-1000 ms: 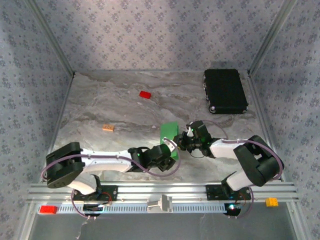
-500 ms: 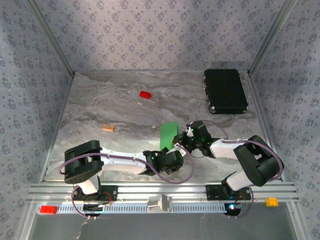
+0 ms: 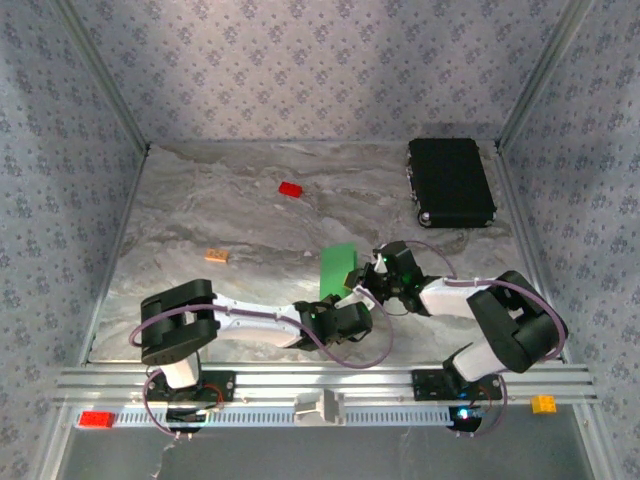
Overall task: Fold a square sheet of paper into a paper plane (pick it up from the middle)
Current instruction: Fold the triangle a second time at the center of the table.
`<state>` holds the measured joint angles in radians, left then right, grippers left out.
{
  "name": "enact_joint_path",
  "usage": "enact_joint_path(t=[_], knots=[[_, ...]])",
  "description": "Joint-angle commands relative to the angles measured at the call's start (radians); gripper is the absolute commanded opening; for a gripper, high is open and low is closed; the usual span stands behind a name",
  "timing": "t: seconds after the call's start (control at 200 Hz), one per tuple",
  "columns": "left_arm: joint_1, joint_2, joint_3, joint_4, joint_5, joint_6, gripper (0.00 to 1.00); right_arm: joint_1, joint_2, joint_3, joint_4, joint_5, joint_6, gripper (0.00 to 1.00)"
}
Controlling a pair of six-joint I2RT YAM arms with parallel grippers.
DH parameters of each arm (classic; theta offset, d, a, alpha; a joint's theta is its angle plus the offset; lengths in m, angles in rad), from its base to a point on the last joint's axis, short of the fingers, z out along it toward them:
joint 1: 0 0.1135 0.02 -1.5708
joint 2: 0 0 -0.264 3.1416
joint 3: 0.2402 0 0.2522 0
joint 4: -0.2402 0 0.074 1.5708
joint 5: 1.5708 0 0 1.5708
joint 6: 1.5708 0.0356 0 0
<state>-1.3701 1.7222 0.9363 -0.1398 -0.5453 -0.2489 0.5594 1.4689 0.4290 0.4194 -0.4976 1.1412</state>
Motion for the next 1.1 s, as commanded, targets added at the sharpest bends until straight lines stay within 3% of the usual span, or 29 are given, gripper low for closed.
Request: enact_joint_path(t=[0.0,0.335,0.425,0.595,0.725,0.894,1.004,1.094], knots=[[-0.006,-0.008,0.015,-0.017,-0.025,0.003,0.24,-0.007,0.007,0.020,-0.018,-0.008,0.013,0.15],[0.004,-0.052,0.007,-0.009,0.013,-0.006,0.03,-0.041,-0.077,-0.001,-0.130,0.049,-0.016,0.25],[0.049,-0.087,-0.001,0.006,0.138,-0.031,0.02,-0.067,-0.157,-0.004,-0.240,0.089,-0.055,0.30],[0.178,-0.150,-0.051,0.087,0.483,-0.124,0.01,-0.110,-0.333,-0.006,-0.467,0.194,-0.123,0.40],[0.253,-0.151,-0.055,0.114,0.667,-0.158,0.01,-0.114,-0.416,-0.033,-0.475,0.212,-0.153,0.41],[0.316,-0.143,-0.084,0.152,0.753,-0.205,0.01,-0.050,-0.406,-0.021,-0.456,0.202,-0.211,0.38],[0.337,-0.153,-0.102,0.163,0.762,-0.221,0.01,-0.011,-0.324,0.024,-0.490,0.172,-0.219,0.28],[0.346,-0.165,-0.105,0.140,0.740,-0.220,0.02,0.030,-0.257,0.014,-0.398,0.138,-0.179,0.17]])
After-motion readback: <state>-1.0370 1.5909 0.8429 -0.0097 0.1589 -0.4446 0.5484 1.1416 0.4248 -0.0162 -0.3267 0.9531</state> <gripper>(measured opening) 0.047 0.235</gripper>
